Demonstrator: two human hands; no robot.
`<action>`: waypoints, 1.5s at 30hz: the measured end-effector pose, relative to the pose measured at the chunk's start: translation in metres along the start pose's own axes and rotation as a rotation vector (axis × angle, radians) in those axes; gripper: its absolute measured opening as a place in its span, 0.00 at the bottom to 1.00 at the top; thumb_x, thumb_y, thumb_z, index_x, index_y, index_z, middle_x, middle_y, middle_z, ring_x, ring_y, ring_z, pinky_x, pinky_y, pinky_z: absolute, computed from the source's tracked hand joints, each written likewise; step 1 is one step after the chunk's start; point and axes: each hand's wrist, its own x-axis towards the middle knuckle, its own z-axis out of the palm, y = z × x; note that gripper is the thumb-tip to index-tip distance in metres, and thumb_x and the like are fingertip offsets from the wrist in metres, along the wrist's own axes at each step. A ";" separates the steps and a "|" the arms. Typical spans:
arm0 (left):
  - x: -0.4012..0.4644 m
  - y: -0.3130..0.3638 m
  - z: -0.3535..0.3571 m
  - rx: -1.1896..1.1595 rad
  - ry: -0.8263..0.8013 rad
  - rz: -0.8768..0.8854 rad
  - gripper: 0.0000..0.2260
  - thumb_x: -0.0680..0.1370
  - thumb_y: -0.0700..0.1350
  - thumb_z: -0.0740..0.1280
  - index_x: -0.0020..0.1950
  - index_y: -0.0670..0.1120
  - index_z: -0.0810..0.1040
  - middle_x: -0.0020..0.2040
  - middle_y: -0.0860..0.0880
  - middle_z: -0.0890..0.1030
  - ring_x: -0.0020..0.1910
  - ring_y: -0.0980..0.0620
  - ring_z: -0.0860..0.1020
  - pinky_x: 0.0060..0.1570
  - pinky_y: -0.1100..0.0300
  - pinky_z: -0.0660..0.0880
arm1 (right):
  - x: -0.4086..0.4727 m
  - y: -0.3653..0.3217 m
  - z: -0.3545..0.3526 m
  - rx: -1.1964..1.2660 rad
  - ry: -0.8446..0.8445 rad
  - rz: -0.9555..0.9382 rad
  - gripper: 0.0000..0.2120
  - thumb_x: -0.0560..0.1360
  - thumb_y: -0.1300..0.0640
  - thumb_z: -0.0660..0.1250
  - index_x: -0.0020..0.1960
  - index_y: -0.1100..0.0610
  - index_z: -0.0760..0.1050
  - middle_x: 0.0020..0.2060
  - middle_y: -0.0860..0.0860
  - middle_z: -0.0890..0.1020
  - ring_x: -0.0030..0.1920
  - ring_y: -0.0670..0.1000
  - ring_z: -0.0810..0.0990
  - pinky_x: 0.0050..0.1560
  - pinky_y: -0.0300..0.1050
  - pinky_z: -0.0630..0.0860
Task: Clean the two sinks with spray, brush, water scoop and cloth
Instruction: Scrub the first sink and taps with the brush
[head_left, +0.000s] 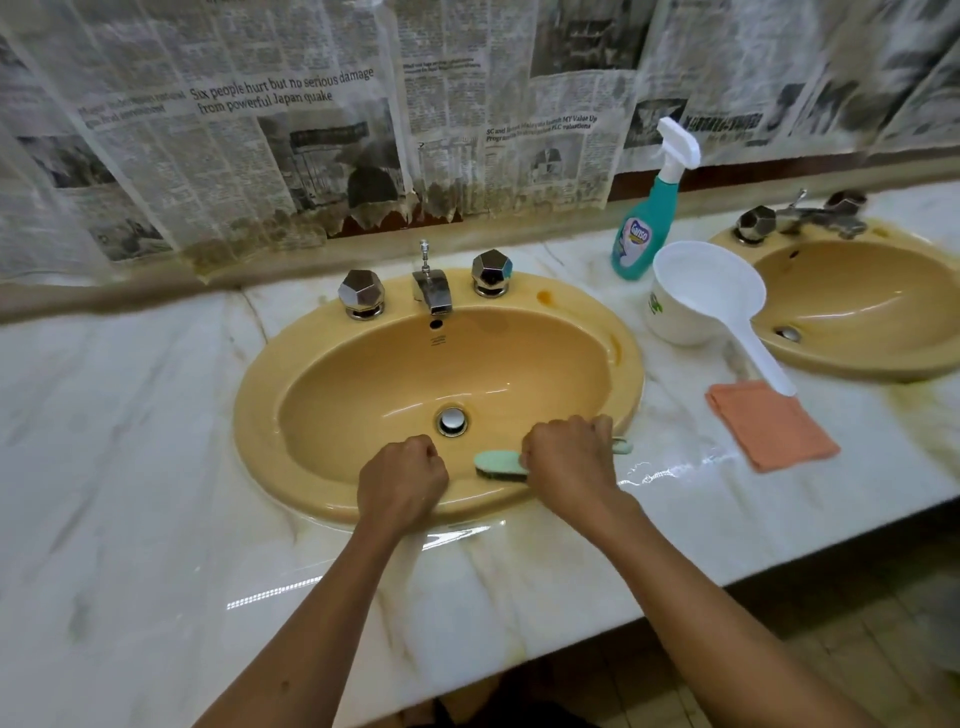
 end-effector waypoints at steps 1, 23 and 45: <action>0.000 0.000 -0.001 0.002 -0.008 0.005 0.12 0.76 0.44 0.58 0.51 0.50 0.81 0.49 0.47 0.82 0.43 0.44 0.74 0.40 0.57 0.68 | -0.014 -0.011 0.002 0.020 0.010 -0.066 0.08 0.78 0.55 0.61 0.49 0.51 0.80 0.45 0.51 0.82 0.51 0.56 0.75 0.50 0.52 0.57; 0.013 -0.001 0.000 -0.115 -0.307 0.136 0.10 0.77 0.49 0.59 0.53 0.56 0.78 0.51 0.48 0.81 0.49 0.43 0.77 0.48 0.55 0.71 | -0.087 -0.012 0.077 1.145 0.167 0.757 0.16 0.83 0.60 0.55 0.67 0.58 0.73 0.51 0.55 0.82 0.47 0.49 0.78 0.51 0.41 0.72; 0.005 0.008 -0.003 -0.052 -0.194 0.220 0.11 0.78 0.46 0.57 0.51 0.48 0.79 0.36 0.51 0.71 0.42 0.43 0.73 0.42 0.55 0.68 | -0.084 -0.053 0.037 0.349 -0.001 0.344 0.27 0.80 0.62 0.54 0.78 0.49 0.58 0.54 0.55 0.73 0.54 0.59 0.76 0.44 0.47 0.67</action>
